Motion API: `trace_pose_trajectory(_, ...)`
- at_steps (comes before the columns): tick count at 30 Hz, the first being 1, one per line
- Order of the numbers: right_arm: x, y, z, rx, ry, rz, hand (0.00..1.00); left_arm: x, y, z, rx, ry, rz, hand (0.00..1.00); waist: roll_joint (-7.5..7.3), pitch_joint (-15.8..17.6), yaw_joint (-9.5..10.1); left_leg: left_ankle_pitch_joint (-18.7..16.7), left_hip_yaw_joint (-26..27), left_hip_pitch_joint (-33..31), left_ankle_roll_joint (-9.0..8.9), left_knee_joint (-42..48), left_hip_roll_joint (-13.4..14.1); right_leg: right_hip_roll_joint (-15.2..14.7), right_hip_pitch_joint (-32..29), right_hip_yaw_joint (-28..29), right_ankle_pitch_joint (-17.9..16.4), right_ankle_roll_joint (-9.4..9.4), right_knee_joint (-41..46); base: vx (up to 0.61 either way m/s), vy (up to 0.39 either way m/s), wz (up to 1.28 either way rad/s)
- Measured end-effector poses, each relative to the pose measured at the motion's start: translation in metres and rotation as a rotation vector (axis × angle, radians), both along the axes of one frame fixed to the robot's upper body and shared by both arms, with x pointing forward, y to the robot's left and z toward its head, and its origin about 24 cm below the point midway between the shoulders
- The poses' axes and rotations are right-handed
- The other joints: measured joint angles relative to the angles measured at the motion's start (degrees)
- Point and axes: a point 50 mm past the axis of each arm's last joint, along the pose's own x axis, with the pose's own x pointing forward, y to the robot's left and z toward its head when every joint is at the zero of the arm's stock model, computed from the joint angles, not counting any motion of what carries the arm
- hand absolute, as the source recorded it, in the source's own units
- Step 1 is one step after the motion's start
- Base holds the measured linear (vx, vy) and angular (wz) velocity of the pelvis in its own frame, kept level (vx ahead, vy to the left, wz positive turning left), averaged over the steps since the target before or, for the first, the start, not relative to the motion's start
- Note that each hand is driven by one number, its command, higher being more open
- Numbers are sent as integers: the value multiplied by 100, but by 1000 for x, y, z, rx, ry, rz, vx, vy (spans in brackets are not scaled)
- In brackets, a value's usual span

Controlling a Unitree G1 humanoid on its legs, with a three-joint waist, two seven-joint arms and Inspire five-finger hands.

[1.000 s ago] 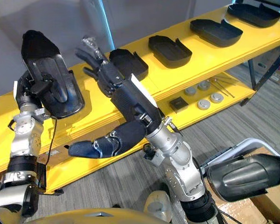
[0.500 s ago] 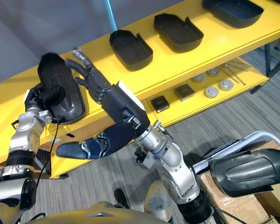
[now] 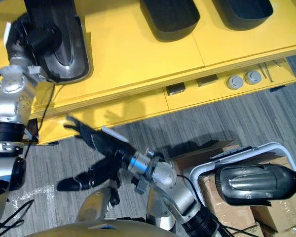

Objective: Walk over and take three plastic housings, then place them on the shelf

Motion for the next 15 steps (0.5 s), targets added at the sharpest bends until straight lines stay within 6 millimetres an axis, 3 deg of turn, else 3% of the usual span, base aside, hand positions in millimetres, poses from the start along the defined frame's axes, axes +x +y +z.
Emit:
trace_pose_trajectory(2,-10,-13,-30,-79,113,-31,100,2,0,8,26,4,-11,0,-50,47,9,-1,-76,-54,-2,26,3,47,63,8,24,-17,-113,62,-6,16)
trace_pose_trajectory(10,-21,-47,-104,-350,261,-140,100,15,-4,33,123,35,-6,0,-256,174,-18,-5,-338,-199,-6,212,43,118,224,14,64,-20,-290,2,-4,12)
trace_pose_trajectory(15,-11,-57,-120,-371,276,-384,100,13,7,41,163,46,31,0,-333,243,-64,71,-456,-255,-30,198,97,211,229,27,13,-86,-306,-36,-11,9)
